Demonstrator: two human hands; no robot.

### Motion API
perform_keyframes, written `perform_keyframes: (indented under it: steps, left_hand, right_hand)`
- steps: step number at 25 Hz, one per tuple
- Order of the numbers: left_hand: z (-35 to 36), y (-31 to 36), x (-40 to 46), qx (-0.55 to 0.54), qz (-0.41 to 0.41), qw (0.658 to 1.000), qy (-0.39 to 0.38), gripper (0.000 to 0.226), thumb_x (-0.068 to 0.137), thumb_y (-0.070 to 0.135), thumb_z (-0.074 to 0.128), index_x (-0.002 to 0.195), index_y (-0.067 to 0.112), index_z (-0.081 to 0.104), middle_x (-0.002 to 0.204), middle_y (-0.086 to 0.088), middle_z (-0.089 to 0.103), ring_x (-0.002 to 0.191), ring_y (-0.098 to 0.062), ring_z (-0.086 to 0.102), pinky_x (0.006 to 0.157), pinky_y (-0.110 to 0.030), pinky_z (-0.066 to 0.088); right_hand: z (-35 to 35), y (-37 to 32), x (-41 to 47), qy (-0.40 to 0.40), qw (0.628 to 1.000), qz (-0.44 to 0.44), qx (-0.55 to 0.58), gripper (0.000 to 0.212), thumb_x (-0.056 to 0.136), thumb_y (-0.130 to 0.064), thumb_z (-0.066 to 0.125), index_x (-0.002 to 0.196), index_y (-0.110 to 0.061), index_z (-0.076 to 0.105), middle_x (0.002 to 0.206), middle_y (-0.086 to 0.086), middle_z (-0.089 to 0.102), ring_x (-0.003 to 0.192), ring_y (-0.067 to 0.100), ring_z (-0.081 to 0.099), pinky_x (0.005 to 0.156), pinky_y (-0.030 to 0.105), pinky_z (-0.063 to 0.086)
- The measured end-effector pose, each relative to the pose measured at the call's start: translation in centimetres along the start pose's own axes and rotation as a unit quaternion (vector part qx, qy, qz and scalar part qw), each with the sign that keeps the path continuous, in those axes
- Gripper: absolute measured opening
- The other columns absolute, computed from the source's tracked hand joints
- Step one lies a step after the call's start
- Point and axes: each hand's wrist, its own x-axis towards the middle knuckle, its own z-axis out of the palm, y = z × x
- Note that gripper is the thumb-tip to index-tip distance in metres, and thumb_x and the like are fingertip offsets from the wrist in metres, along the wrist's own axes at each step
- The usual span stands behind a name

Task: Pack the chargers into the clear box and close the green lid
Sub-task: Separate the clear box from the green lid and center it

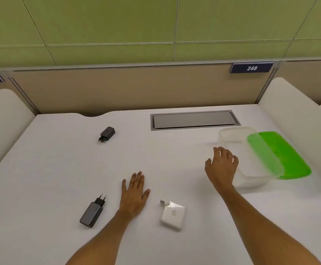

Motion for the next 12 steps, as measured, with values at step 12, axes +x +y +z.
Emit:
perform_keyframes:
  steps: [12]
  left_hand:
    - [0.2, 0.0, -0.3, 0.020, -0.009, 0.999, 0.025, 0.065, 0.095, 0.051, 0.018, 0.151, 0.017, 0.015, 0.160, 0.004, 0.010, 0.146, -0.014, 0.003, 0.117, -0.043, -0.002]
  right_hand:
    - [-0.1, 2.9, 2.7, -0.089, 0.986, 0.138, -0.005, 0.045, 0.081, 0.001, 0.049, 0.126, 0.005, 0.044, 0.110, 0.023, 0.063, 0.077, 0.041, 0.065, 0.064, 0.037, 0.041]
